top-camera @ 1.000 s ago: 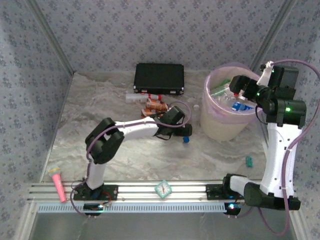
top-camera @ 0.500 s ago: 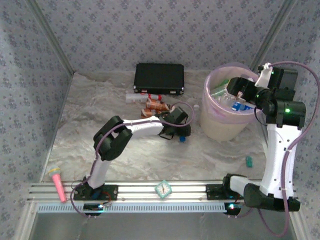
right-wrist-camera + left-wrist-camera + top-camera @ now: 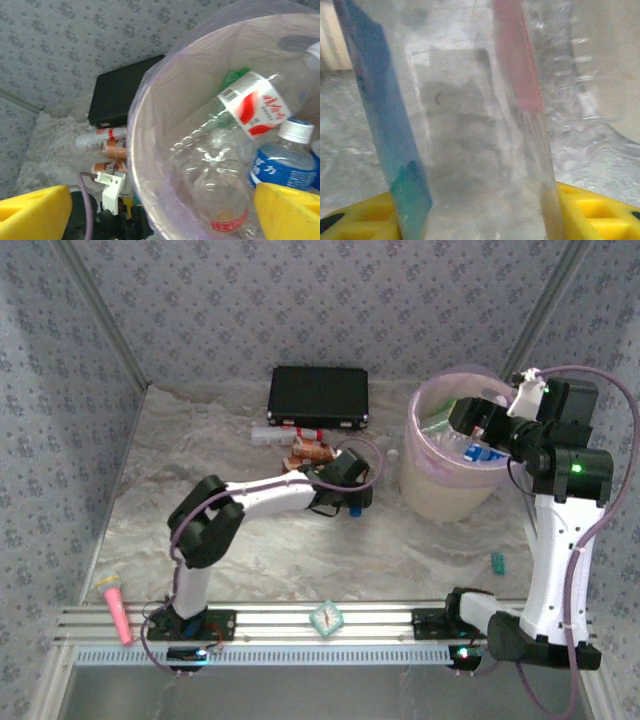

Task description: Put the plastic bottles in the bin

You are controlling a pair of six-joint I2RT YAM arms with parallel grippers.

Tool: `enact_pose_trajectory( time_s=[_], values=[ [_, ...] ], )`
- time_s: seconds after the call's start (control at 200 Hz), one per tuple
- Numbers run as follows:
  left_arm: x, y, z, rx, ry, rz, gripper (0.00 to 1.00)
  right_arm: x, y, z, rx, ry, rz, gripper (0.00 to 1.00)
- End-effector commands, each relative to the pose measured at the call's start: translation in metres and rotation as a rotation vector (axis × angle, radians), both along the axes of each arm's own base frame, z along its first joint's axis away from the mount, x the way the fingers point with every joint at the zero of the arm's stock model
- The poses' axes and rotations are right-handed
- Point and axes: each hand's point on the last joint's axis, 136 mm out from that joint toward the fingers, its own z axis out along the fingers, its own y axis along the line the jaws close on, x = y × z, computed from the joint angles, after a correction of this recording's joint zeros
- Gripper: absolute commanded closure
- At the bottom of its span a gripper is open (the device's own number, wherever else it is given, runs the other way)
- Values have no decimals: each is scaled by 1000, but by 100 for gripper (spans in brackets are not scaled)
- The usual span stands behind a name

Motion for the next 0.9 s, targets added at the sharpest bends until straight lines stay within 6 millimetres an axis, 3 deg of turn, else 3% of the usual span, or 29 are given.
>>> enact_pose_trajectory(
  time_s=[0.0,0.145,0.28,0.465,0.715,0.894],
  values=[
    [11,22,49,-40,-101,10,48,4,33,19,33,-70,102,4],
    [4,51,91,-117,-167,-26,48,14,84,13,88,-46,274,4],
    [-4,76,129,-305,-219,-85,51,30,132,9,165,-57,377,4],
    [-16,124,164,-450,-257,-77,53,49,202,-17,154,11,512,5],
    [-29,126,197,-566,-379,-131,53,49,291,-52,172,125,734,9],
    [-25,114,214,-637,-405,-168,53,49,310,-72,194,182,757,9]
  ],
)
